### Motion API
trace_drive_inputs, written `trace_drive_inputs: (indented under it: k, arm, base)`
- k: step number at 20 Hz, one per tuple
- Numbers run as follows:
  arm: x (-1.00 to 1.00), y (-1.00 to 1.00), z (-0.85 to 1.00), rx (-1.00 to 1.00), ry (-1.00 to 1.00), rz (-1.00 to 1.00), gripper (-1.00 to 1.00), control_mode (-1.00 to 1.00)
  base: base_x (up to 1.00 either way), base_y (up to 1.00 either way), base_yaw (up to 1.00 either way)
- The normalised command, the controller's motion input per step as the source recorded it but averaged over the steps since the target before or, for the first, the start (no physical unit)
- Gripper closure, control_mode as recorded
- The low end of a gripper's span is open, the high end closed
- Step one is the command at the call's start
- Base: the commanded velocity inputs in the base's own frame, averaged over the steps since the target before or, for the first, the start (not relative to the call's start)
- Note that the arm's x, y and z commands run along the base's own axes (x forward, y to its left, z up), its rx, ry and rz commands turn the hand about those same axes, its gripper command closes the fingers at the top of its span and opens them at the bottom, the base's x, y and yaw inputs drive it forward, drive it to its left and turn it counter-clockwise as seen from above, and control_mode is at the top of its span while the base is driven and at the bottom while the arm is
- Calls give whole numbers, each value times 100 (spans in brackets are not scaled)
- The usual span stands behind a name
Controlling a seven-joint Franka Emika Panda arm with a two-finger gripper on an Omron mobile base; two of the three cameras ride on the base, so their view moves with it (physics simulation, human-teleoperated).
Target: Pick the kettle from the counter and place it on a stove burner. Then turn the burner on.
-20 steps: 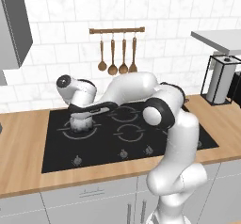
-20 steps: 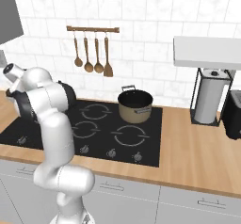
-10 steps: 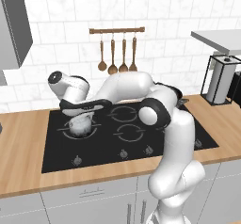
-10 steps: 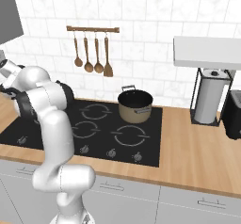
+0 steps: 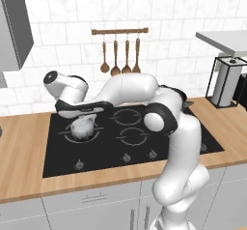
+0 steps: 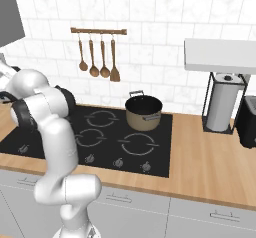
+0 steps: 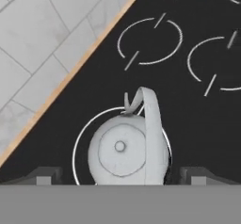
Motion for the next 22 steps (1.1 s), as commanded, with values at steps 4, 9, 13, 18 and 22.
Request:
trace_drive_inputs:
  k: [4, 9, 13, 18, 22]
  arm:
    - [-83, -2, 0, 0, 0, -8, -100, -100]
    - [-73, -24, -1, 0, 5, -1, -100, -100]
    - [-41, -48, -11, 0, 1, 6, -100, -100]
    - [-5, -21, -20, 0, 8, 29, -100, -100]
    - [0, 0, -22, 0, 22, 42, -100, -100]
  base:
    - [0, 0, 0]
    - [0, 0, 0]
    - [0, 0, 0]
    - [0, 0, 0]
    - [0, 0, 0]
